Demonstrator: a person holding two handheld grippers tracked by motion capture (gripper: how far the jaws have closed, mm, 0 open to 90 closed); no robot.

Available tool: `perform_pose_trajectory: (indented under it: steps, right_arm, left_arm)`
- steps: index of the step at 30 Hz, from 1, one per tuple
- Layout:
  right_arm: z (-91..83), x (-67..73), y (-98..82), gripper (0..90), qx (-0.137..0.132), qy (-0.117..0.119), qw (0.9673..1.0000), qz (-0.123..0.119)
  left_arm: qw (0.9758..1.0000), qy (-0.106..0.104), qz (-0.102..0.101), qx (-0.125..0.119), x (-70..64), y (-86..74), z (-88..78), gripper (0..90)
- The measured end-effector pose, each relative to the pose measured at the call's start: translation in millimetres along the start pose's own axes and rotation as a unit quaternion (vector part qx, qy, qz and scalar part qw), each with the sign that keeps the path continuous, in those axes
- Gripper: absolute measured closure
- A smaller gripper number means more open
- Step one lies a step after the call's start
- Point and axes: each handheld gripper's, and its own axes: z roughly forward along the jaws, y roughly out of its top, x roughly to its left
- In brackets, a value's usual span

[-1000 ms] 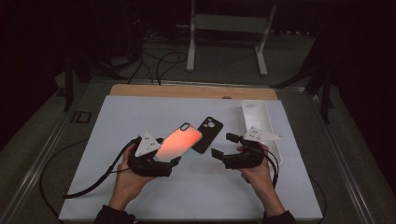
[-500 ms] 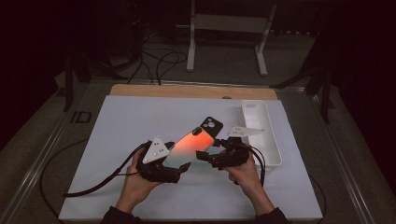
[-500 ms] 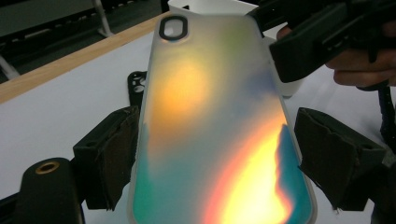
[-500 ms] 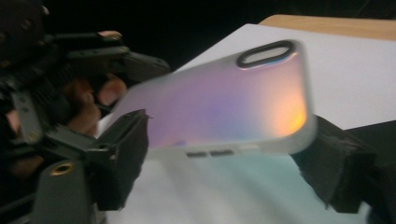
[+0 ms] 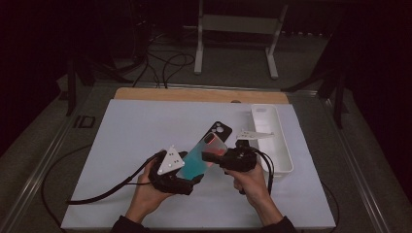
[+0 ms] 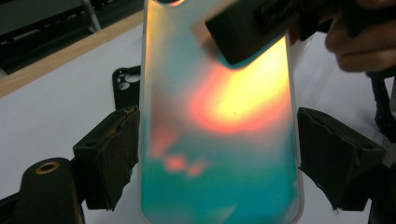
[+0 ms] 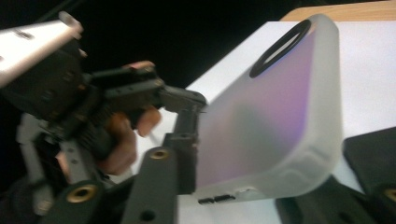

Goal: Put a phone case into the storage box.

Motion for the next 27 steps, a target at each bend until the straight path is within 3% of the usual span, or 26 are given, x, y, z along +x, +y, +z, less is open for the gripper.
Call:
perform_pose_trajectory:
  steps: [7, 8, 9, 13, 20, 27]
  right_arm:
    - [0.7, 4.4, -1.2, 86.3, -0.011, 0.003, 0.9999, 0.008]
    - [-1.0, 6.3, -0.6, 86.3, -0.018, -0.016, 0.9997, -0.001]
    - [-1.0, 6.3, -0.6, 86.3, -0.018, -0.016, 0.9997, -0.001]
    - [-12.6, 4.2, 2.8, 86.6, -0.032, -0.025, 0.9992, -0.007]
    - [-20.8, 6.3, 2.8, 86.6, -0.033, -0.02, 0.9988, -0.031]
    - [-24.9, 9.3, 2.2, 86.5, -0.037, -0.01, 0.9984, -0.041]
  left_arm:
    - [0.9999, 0.007, -0.012, 0.003, 1.2, -2.2, 1.5, 19.9]
    - [0.9998, 0.008, -0.015, 0.004, 3.1, -3.0, 0.6, 19.9]
    - [0.9998, 0.008, -0.015, 0.004, 3.1, -3.0, 0.6, 18.7]
    - [0.9997, -0.009, -0.024, 0.002, 6.3, -1.9, -0.6, 18.4]
    - [0.9984, -0.044, -0.036, 0.006, 8.2, -3.0, 2.2, 18.3]
    - [0.9975, -0.055, -0.042, 0.013, 7.9, -4.3, 6.0, 20.4]
